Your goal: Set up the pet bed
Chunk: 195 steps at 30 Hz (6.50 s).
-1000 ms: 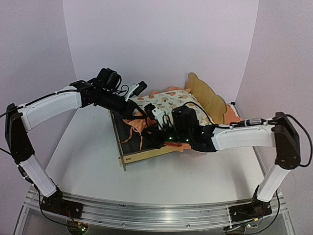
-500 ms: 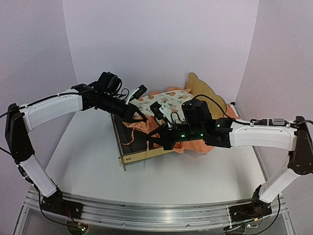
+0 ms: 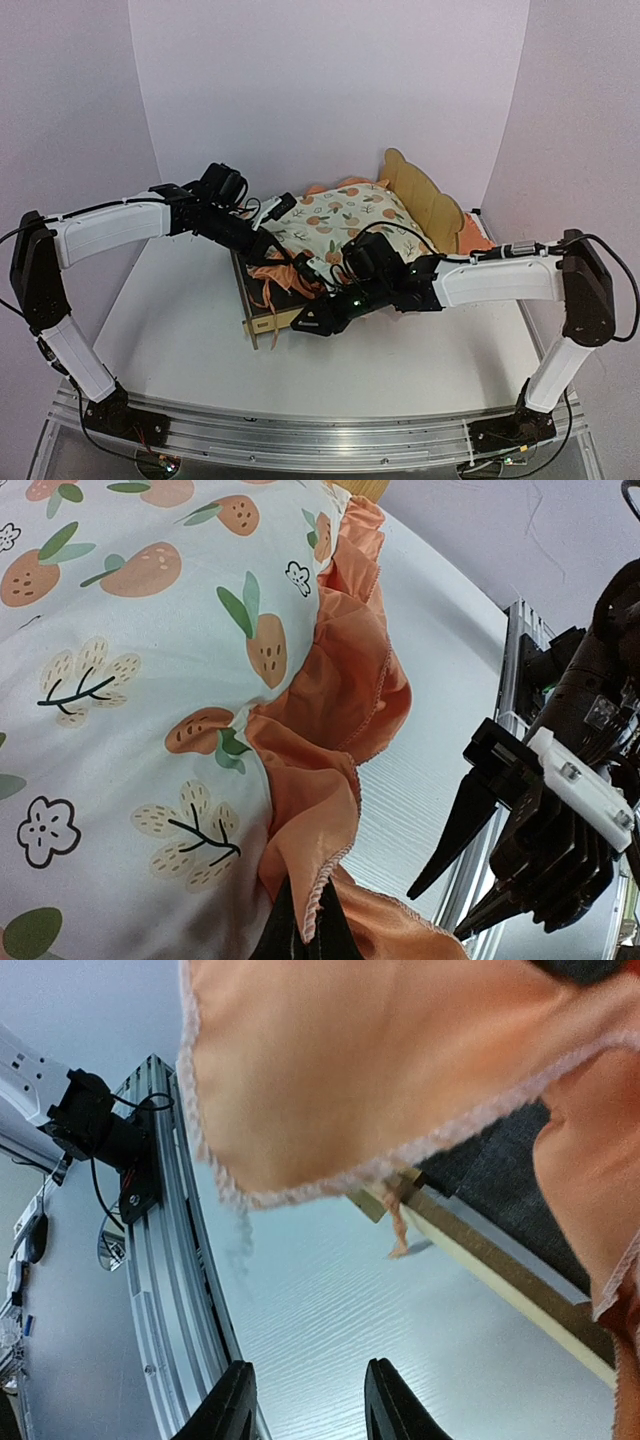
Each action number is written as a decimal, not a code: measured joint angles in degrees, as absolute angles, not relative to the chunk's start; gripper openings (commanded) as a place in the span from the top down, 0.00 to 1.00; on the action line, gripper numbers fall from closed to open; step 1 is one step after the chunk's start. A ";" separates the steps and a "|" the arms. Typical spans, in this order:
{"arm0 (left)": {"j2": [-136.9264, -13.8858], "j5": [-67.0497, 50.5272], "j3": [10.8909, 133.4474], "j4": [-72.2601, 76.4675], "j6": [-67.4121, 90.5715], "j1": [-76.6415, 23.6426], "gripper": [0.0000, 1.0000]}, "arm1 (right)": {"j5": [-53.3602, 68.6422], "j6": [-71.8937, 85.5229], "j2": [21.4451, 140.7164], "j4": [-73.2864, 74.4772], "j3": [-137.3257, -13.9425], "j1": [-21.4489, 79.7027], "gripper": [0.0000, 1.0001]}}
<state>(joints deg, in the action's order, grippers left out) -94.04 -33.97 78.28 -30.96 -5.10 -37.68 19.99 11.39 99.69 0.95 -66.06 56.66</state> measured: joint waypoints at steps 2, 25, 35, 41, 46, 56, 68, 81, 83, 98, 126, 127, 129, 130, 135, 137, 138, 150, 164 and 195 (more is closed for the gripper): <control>-94.04 -33.97 78.28 -30.96 -5.37 -37.60 1.00 | 18.29 10.61 99.86 -0.55 -66.38 56.66 0.67; -94.04 -33.76 77.93 -30.96 -6.02 -37.28 1.00 | 15.57 8.23 111.53 -21.07 -69.77 56.66 0.62; -94.04 -32.46 77.91 -30.92 -6.02 -36.36 1.00 | 15.67 9.19 115.19 -23.16 -72.46 56.69 0.92; -94.04 -31.89 77.91 -30.94 -6.07 -36.25 1.00 | 14.88 10.96 115.44 -24.08 -72.62 56.94 1.00; -94.04 -31.94 77.85 -30.93 -6.26 -36.18 1.00 | 13.45 12.04 112.71 -23.09 -70.84 56.93 1.00; -94.04 -31.99 77.84 -30.88 -7.21 -35.76 1.00 | 10.58 13.32 104.19 -20.04 -70.06 57.63 1.00; -94.04 -32.38 77.84 -30.89 -7.60 -35.50 1.00 | 9.23 13.58 104.18 -15.44 -70.08 58.94 1.00; -94.04 -32.38 77.82 -30.89 -7.68 -35.29 1.00 | 1.90 12.76 107.08 -14.83 -73.28 58.94 0.99; -94.04 -32.38 77.82 -30.89 -7.70 -35.29 1.00 | 0.57 12.23 107.09 -14.23 -73.30 58.94 0.99; -94.02 -32.38 77.47 -30.40 -7.75 -35.29 1.00 | -10.49 6.93 107.03 -7.53 -73.67 59.15 0.99; -94.02 -32.33 77.44 -30.45 -9.07 -35.21 1.00 | -11.75 2.93 106.88 -2.46 -78.56 60.37 0.98; -94.02 -32.30 77.39 -30.46 -9.14 -35.19 1.00 | -11.19 3.24 107.35 -2.46 -78.83 60.47 0.98; -93.89 -32.13 76.92 -30.44 -9.30 -35.10 1.00 | -10.05 3.93 108.19 -2.41 -79.17 60.53 0.98; -93.79 -32.01 76.58 -30.45 -9.41 -35.02 1.00 | -9.55 4.33 108.55 -2.38 -79.20 60.54 0.97; -93.49 -31.45 74.56 -30.47 -10.62 -34.59 1.00 | -8.54 5.86 109.54 -1.73 -79.20 60.55 0.95; -93.47 -31.42 74.00 -30.39 -10.91 -34.50 1.00 | -8.55 6.24 109.56 -1.54 -79.18 60.55 0.89; -93.44 -31.43 73.68 -30.32 -11.09 -34.48 1.00 | -8.55 6.39 109.56 -1.50 -79.18 60.55 0.86; -93.36 -31.66 70.31 -29.54 -13.69 -34.48 1.00 | -4.51 7.48 108.75 1.34 -77.16 60.58 0.55; -93.36 -31.73 68.75 -29.28 -15.05 -34.44 1.00 | 1.74 3.27 97.08 -17.17 -51.37 61.54 0.45; -94.17 -31.73 70.17 -29.93 -15.00 -34.44 1.00 | -26.96 3.14 136.28 -65.86 -60.45 62.33 0.82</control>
